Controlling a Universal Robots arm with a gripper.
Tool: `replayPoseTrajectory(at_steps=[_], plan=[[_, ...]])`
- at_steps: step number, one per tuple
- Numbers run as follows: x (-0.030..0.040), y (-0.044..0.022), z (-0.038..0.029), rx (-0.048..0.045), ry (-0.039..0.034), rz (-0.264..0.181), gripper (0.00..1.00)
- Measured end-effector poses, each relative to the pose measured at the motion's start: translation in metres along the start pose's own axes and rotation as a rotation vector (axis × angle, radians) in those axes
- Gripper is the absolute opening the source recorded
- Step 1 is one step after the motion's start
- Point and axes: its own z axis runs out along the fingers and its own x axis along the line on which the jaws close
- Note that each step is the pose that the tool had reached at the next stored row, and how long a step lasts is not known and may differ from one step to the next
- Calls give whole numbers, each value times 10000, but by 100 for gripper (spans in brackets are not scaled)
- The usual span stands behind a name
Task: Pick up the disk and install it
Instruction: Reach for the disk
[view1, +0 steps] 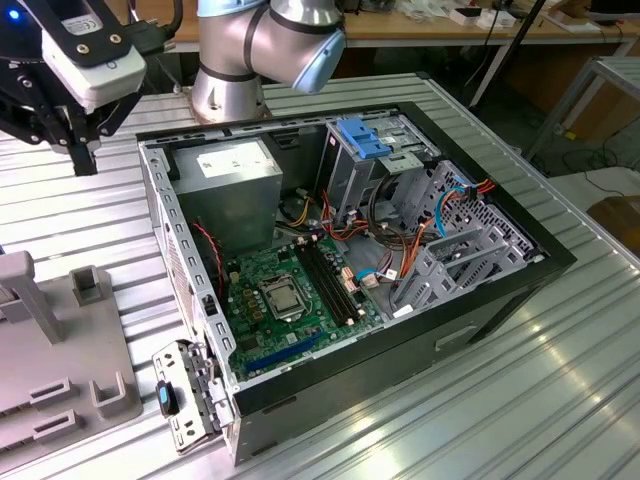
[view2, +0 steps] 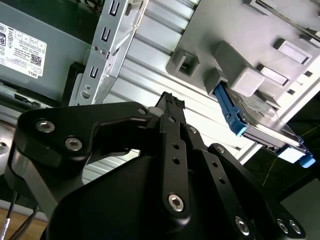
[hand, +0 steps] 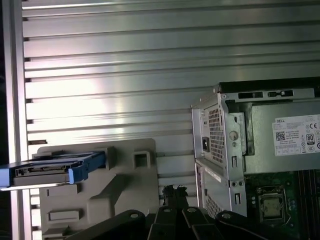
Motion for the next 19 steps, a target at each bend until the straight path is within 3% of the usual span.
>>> replayPoseTrajectory(at_steps=[5,7,12,15,19], plan=[[152,-12,-4,0,0,-1,11],[295,-22,-8,-1,0,0,11],[486,-17,-12,-1,0,-9,11],[548,-20,-14,-2,5,-78,11],[568,-20,-13,-12,22,-474,11]])
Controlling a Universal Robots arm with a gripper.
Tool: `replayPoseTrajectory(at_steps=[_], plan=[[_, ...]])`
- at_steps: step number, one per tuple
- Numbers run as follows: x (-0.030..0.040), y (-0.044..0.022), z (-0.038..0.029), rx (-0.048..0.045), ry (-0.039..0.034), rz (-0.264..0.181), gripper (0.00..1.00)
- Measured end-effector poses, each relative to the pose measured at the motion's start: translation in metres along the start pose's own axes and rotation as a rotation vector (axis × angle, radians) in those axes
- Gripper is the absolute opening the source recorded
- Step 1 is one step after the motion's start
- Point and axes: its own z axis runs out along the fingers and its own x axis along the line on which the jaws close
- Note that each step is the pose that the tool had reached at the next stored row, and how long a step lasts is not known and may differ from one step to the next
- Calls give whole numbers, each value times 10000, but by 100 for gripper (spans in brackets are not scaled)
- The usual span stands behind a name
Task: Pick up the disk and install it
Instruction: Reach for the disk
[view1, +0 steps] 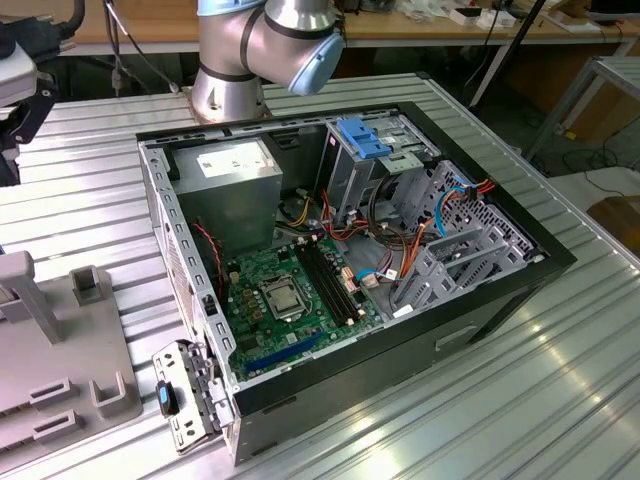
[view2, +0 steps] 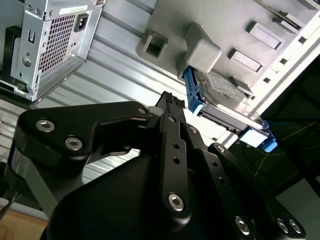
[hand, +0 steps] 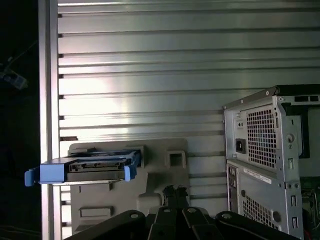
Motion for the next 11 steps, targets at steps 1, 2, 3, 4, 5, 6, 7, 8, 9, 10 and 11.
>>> replayPoseTrajectory(at_steps=[1,2,3,4,5,6,7,8,9,10,11], plan=[[2,0,0,-3,5,-102,11],[6,1,1,-8,14,-306,11],[9,2,0,-10,20,-428,11],[13,4,1,-12,23,-506,11],[19,5,1,-14,26,-591,11],[26,7,1,-16,29,-649,11],[51,13,1,-15,32,-677,11],[89,17,1,-16,30,-682,11],[143,22,0,-17,29,-683,11],[184,25,-1,-17,31,-686,11],[244,31,-3,-16,32,-689,11]])
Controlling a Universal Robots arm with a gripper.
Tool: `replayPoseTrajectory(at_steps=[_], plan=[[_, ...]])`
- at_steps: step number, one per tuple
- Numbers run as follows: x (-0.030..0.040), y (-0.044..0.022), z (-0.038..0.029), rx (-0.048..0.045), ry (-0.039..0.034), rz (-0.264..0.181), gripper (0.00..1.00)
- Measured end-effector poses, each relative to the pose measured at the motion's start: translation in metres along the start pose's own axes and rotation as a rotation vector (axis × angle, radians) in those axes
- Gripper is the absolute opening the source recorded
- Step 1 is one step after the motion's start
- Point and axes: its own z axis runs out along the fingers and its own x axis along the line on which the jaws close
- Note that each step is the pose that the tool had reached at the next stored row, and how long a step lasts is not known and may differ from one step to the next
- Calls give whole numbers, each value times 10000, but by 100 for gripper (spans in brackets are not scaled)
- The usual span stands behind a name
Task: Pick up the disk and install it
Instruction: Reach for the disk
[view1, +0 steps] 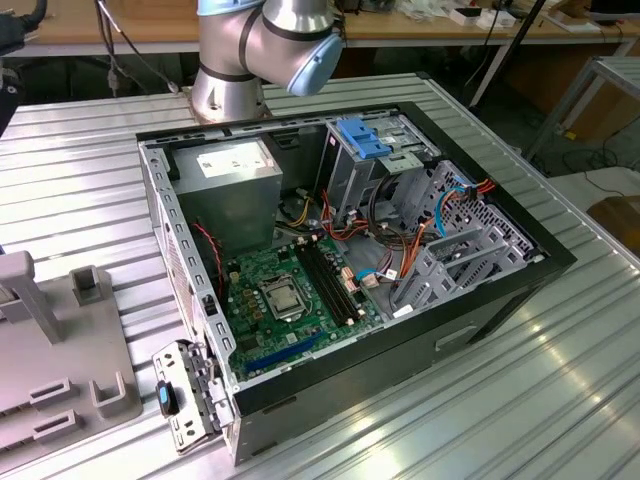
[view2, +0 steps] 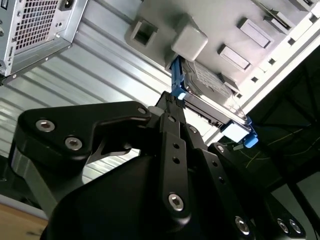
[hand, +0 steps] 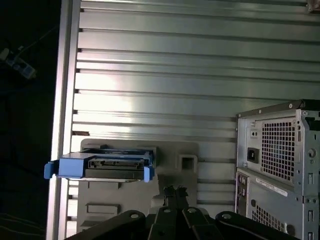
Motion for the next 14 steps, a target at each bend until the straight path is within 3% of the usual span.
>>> replayPoseTrajectory(at_steps=[2,8,11,14], plan=[[140,14,-2,-1,-2,-4,11],[376,35,-8,0,1,-3,11],[588,51,-11,0,-1,-3,11],[713,57,-13,-1,-2,-3,11]])
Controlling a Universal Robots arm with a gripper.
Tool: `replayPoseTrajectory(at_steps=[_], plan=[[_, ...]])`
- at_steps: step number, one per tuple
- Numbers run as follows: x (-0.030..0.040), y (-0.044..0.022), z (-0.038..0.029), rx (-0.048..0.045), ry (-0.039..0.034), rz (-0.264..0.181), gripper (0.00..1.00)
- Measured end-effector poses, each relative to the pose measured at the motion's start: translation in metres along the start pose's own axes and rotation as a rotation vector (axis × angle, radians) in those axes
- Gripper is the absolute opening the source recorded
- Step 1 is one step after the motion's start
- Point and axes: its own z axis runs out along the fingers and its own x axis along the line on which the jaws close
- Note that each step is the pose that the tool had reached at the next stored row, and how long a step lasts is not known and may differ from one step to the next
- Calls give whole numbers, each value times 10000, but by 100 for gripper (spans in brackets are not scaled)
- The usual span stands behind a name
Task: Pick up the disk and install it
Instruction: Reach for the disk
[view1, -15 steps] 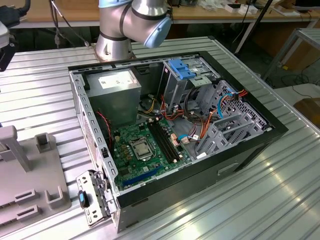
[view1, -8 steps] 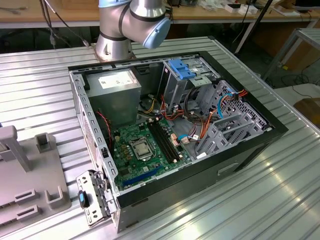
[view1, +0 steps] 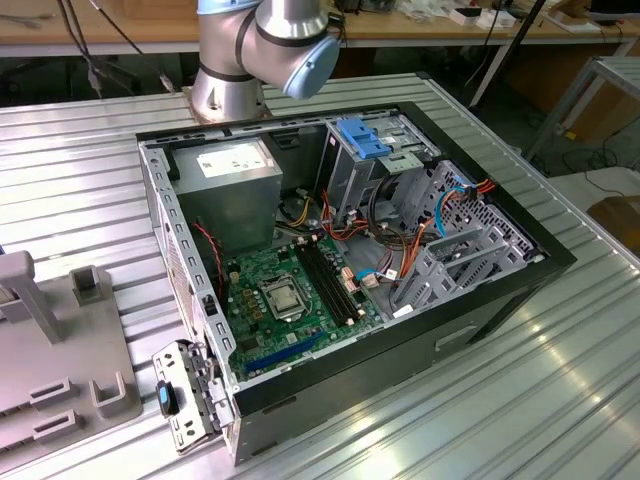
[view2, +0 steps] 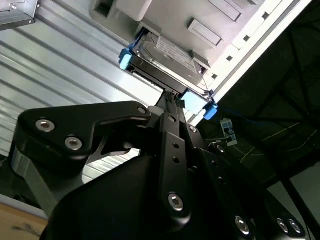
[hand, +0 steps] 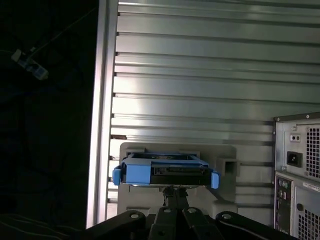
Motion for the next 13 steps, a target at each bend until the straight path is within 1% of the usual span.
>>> replayPoseTrajectory(at_steps=[3,4,6,13], plan=[[111,6,-3,1,1,0,11],[160,9,-3,1,1,0,11],[217,13,-6,1,3,1,11],[223,13,-5,1,2,0,11]])
